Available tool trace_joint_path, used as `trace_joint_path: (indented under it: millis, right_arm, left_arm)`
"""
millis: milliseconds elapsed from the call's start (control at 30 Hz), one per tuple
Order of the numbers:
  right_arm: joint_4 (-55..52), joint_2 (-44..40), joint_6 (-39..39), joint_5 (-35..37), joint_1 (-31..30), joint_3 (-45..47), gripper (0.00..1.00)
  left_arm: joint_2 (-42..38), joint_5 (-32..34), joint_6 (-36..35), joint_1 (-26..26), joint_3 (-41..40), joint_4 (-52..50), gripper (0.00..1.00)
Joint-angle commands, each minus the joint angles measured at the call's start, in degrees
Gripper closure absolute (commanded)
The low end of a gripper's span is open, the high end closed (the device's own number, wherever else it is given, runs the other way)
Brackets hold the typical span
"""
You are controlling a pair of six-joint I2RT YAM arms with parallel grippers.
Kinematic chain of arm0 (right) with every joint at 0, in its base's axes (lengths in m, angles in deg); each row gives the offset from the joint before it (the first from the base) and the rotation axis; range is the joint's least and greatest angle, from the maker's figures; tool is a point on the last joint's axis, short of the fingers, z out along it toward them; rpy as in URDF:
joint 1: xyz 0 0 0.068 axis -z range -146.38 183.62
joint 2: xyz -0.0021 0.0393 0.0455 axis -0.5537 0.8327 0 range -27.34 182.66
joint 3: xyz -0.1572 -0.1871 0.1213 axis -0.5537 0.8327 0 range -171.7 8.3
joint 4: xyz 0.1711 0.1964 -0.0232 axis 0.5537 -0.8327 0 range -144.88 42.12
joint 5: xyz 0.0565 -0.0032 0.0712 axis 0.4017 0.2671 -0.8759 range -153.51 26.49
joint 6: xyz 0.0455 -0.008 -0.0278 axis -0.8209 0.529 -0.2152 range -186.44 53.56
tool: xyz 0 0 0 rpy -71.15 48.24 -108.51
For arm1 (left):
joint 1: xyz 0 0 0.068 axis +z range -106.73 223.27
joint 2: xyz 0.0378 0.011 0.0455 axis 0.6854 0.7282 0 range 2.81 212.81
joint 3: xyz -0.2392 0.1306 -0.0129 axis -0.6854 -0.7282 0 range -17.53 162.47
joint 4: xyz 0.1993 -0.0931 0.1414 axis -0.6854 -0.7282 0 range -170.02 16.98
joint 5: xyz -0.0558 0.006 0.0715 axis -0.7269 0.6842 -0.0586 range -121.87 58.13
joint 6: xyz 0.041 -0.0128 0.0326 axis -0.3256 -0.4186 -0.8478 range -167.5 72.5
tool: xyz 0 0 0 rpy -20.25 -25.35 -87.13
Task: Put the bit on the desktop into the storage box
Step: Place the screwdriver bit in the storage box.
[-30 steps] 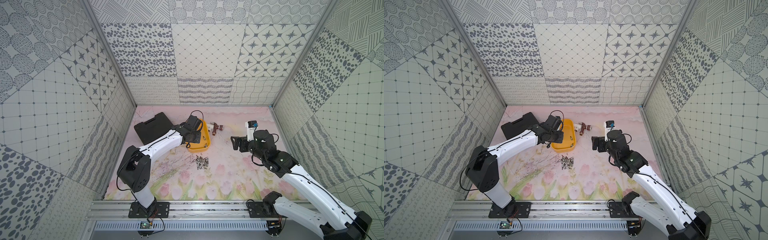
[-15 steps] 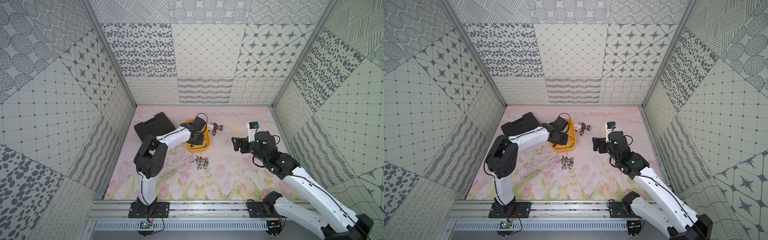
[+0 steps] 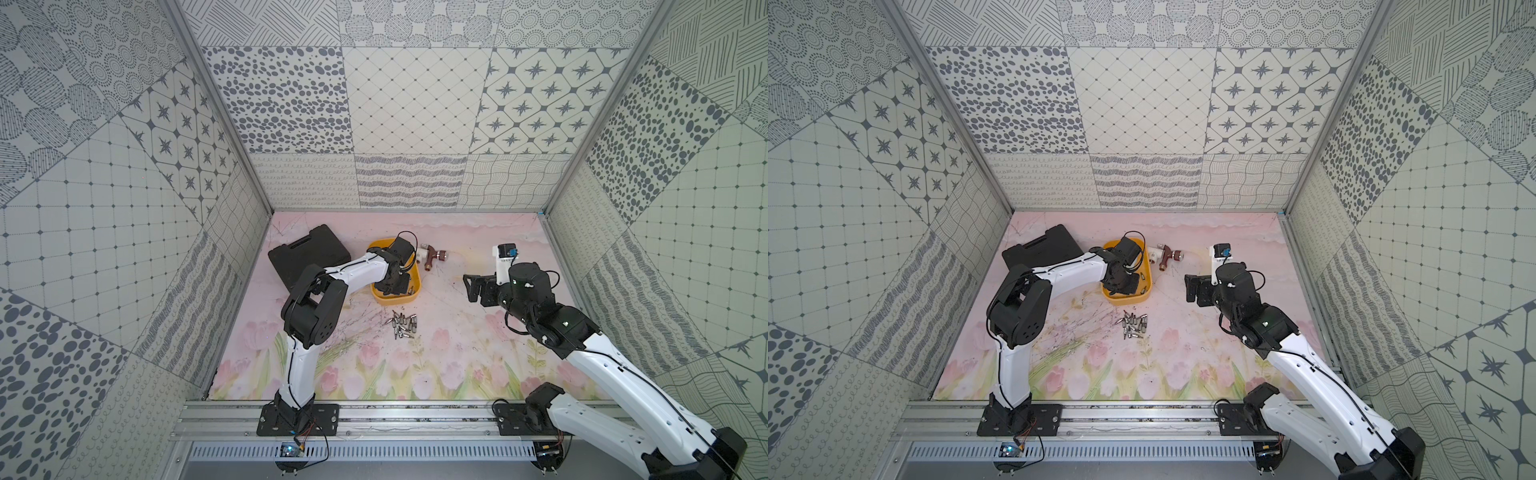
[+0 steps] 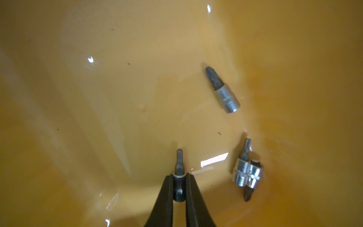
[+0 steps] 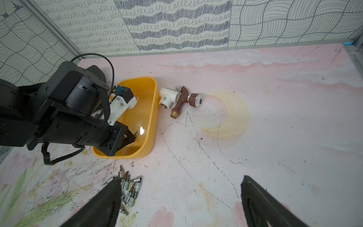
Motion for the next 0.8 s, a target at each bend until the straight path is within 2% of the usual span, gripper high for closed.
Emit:
trace_joint_path:
  millis: [0, 400, 767]
  right_arm:
    - [0.89, 0.49, -0.05, 0.43, 0.26, -0.36, 0.04]
    - [0.86, 0.86, -0.06, 0.13, 0.27, -0.20, 0.04]
    - [0.88, 0.95, -0.05, -0.08, 0.35, -0.18, 0.03]
  left_arm:
    - [0.38, -1.02, -1.04, 0.54, 0.69, -1.80, 0.93]
    - [-1.01, -0.05, -0.42, 0.56, 0.27, -2.08, 0.78]
    - [-5.77, 0.08, -0.84, 0.51, -1.55, -1.55, 0.46]
